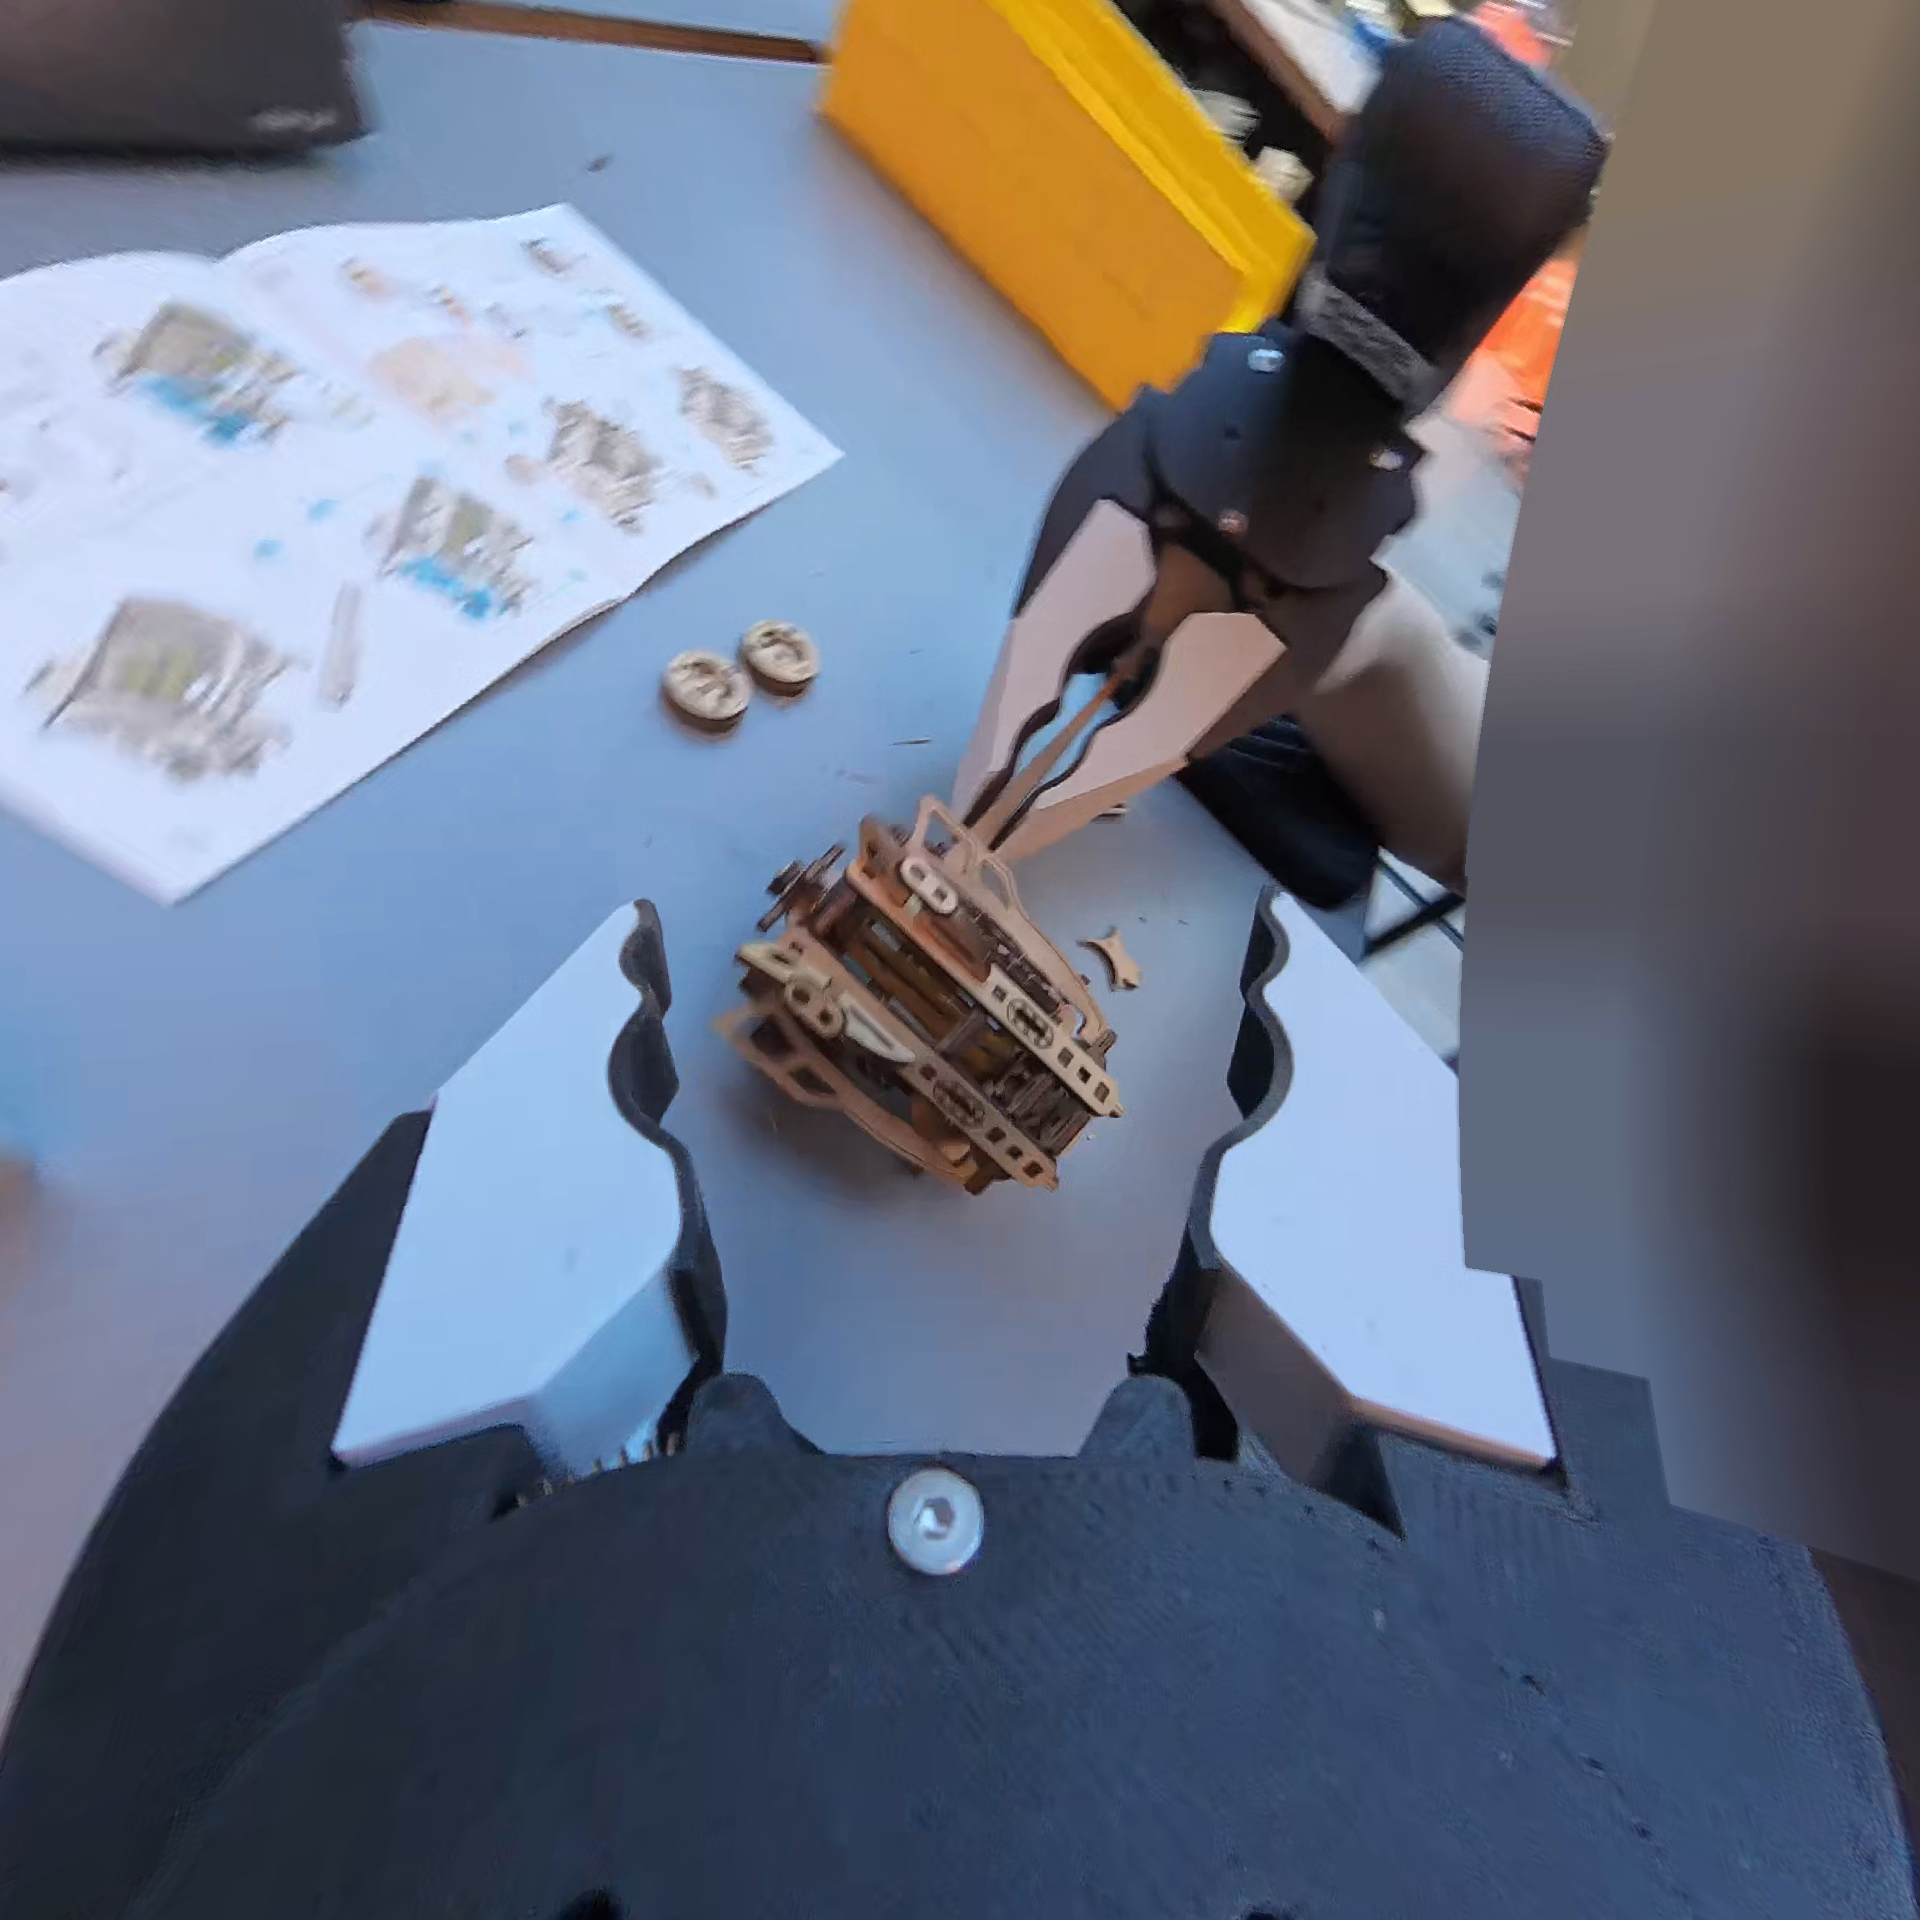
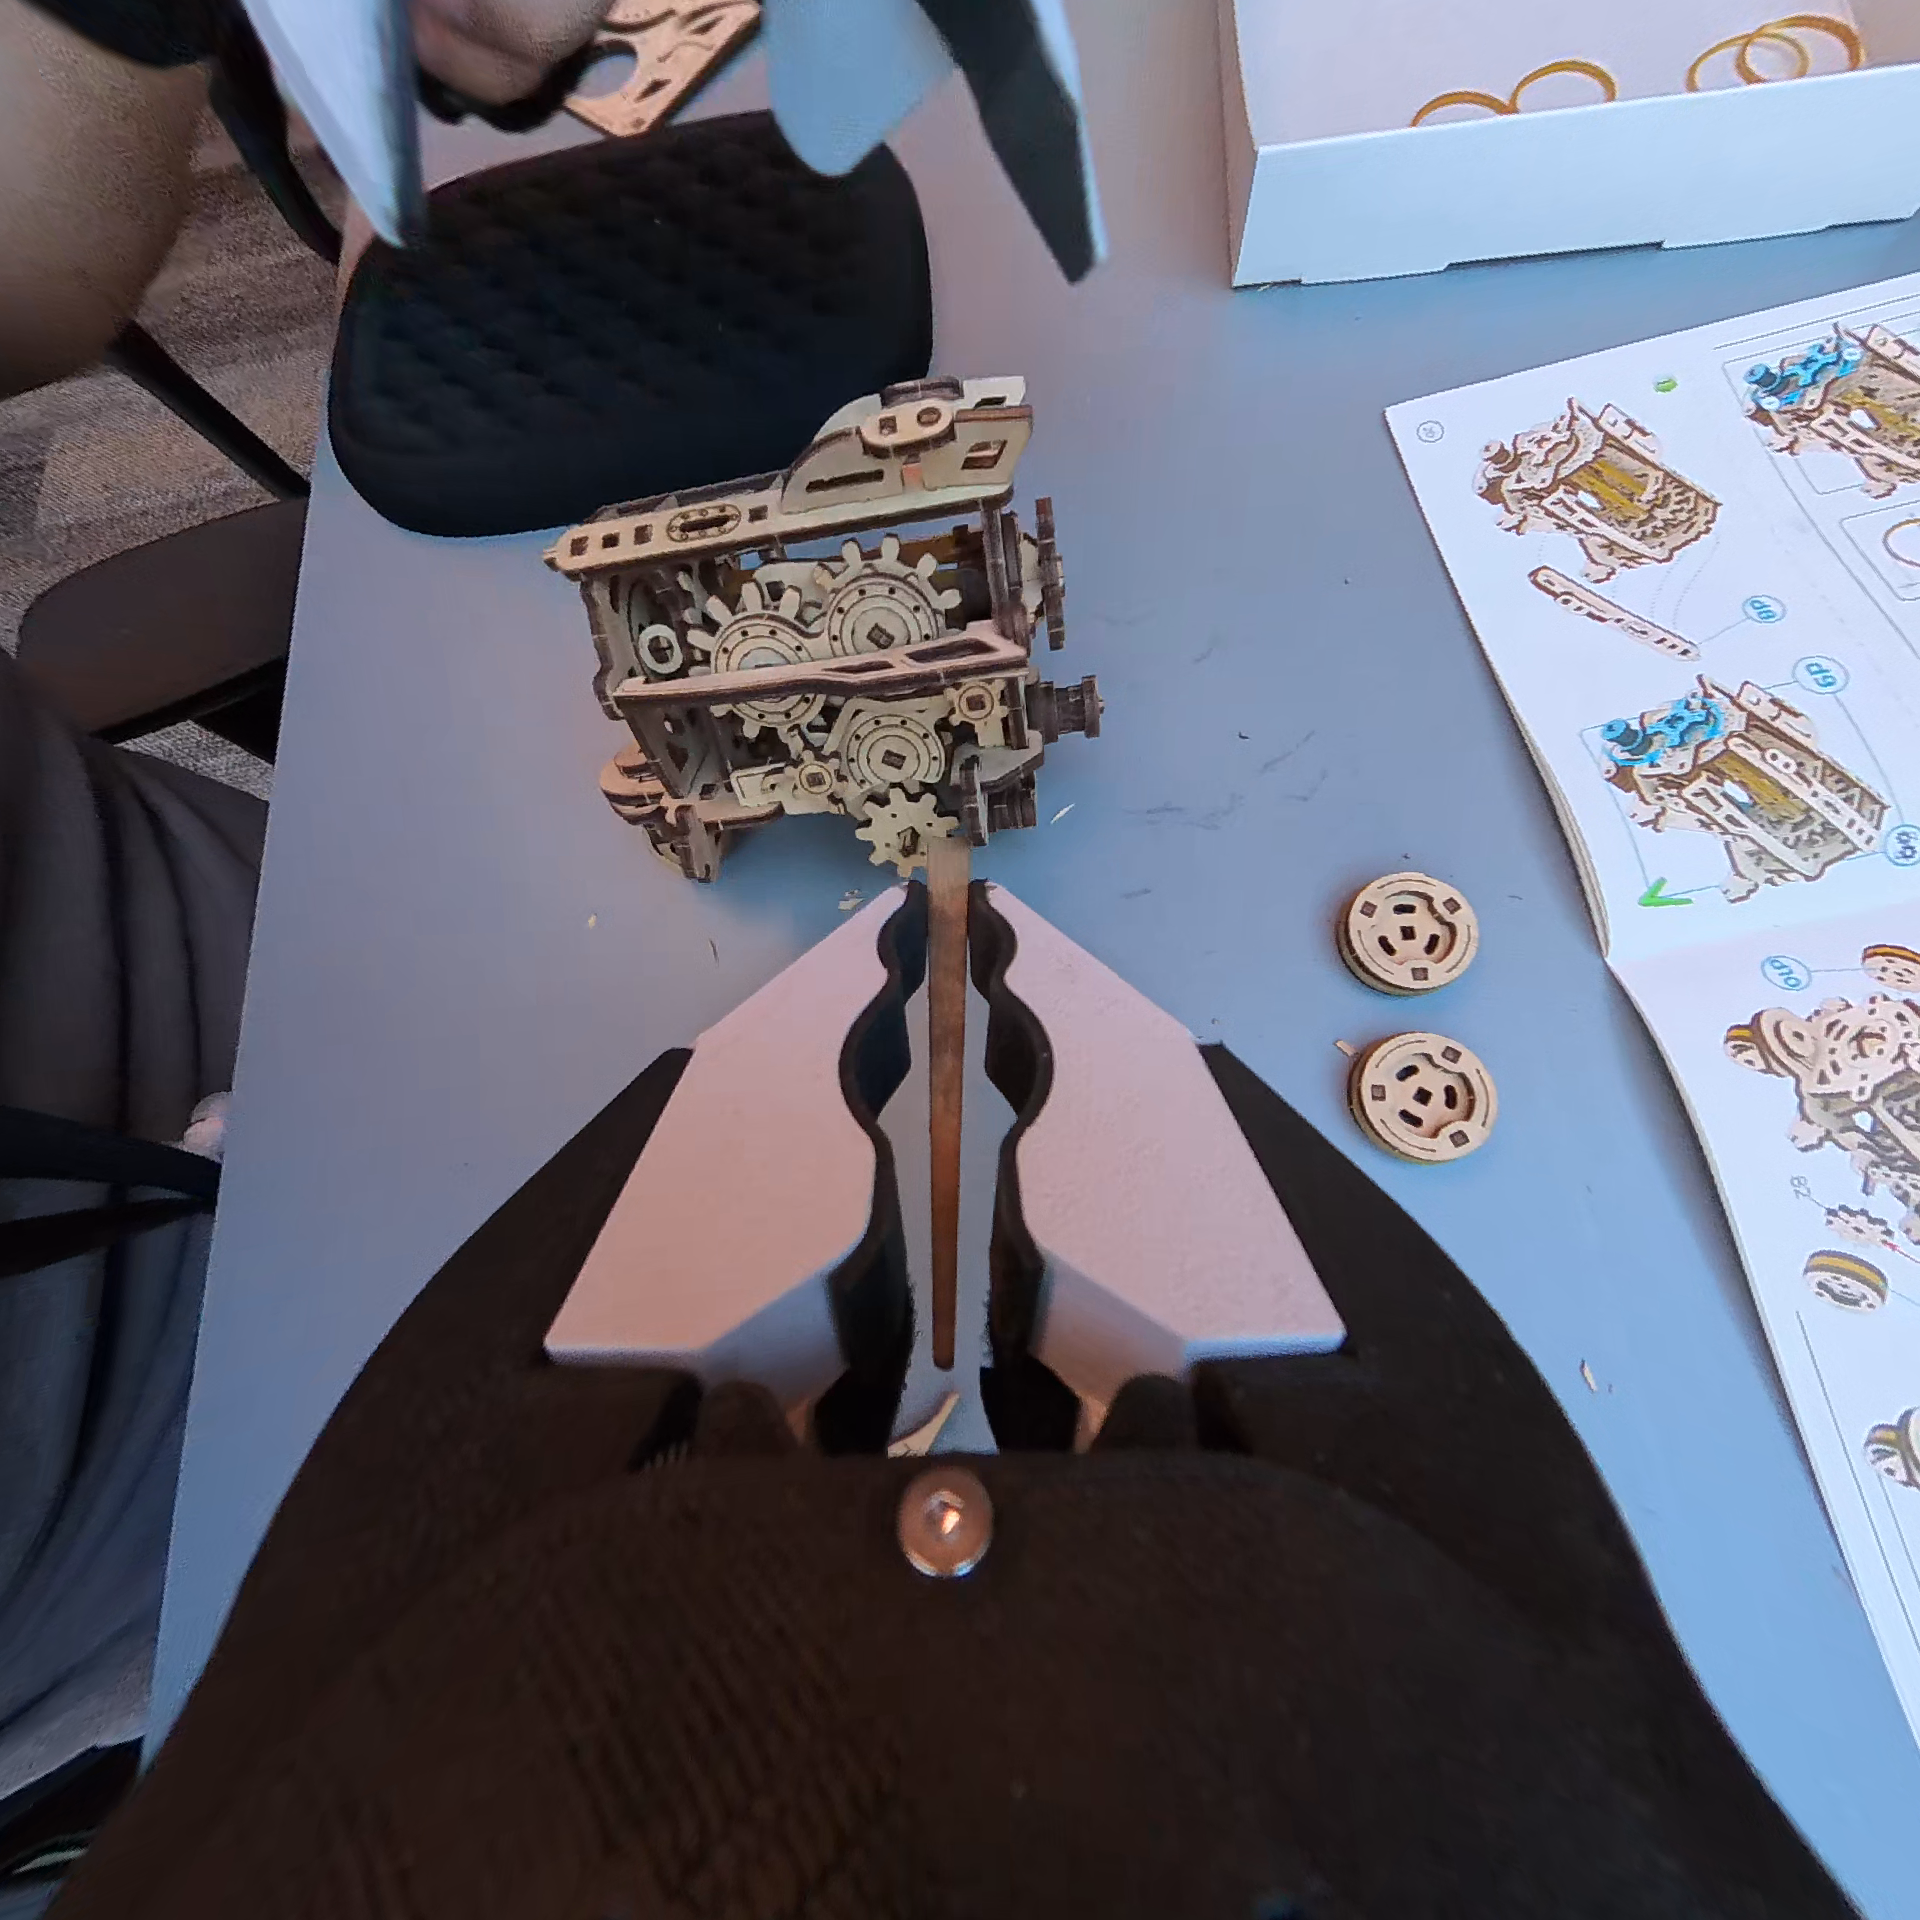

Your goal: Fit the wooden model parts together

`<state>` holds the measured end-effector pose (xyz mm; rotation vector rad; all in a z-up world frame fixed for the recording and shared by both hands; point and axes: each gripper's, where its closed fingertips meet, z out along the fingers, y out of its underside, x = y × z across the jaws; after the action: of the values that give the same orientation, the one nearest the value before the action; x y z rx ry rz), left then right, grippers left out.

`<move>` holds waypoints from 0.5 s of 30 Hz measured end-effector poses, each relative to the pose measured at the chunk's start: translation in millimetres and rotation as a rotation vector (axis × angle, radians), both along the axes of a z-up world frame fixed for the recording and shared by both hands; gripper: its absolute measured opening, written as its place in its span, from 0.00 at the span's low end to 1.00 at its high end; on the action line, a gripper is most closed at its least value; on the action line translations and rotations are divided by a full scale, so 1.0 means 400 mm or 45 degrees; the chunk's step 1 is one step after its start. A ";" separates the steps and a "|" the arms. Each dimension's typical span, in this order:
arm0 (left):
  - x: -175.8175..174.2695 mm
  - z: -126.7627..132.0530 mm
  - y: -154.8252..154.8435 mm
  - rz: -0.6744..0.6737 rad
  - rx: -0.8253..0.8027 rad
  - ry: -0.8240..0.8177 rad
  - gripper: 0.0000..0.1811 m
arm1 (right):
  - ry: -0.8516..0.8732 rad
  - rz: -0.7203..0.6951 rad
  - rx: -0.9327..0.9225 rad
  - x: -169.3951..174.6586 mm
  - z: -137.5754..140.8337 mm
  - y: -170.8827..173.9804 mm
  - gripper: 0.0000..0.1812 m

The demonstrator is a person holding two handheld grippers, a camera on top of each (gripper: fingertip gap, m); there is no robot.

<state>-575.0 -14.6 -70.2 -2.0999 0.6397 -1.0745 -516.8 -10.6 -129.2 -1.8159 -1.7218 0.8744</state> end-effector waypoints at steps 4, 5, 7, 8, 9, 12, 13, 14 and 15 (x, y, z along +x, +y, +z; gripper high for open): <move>0.012 -0.040 -0.031 0.284 -0.195 0.057 0.65 | -0.010 0.039 0.031 0.001 0.001 0.002 0.03; 0.022 -0.055 -0.039 0.296 -0.246 0.084 0.67 | -0.026 0.066 0.045 0.001 -0.001 0.000 0.04; 0.024 -0.084 -0.039 0.341 -0.310 0.158 0.67 | -0.045 0.116 0.086 0.001 -0.008 -0.002 0.03; 0.029 -0.096 -0.042 0.342 -0.341 0.197 0.67 | -0.041 0.134 0.104 -0.001 -0.010 -0.002 0.03; 0.030 -0.111 -0.046 0.344 -0.370 0.252 0.67 | -0.024 0.154 0.110 -0.002 -0.010 -0.005 0.03; 0.035 -0.147 -0.059 0.338 -0.462 0.391 0.69 | 0.060 0.180 0.065 -0.009 -0.004 -0.016 0.03; 0.037 -0.154 -0.062 0.336 -0.487 0.418 0.68 | 0.076 0.194 0.041 -0.009 -0.004 -0.024 0.03; 0.043 -0.158 -0.065 0.329 -0.509 0.428 0.67 | 0.071 0.203 0.035 -0.006 -0.008 -0.027 0.04; 0.049 -0.160 -0.068 0.317 -0.531 0.432 0.64 | 0.076 0.203 0.053 -0.004 -0.010 -0.024 0.03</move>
<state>-555.4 -41.9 -134.4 -2.6748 0.3083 -0.7638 -518.5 -20.3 -133.2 -1.6266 -1.8524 0.9392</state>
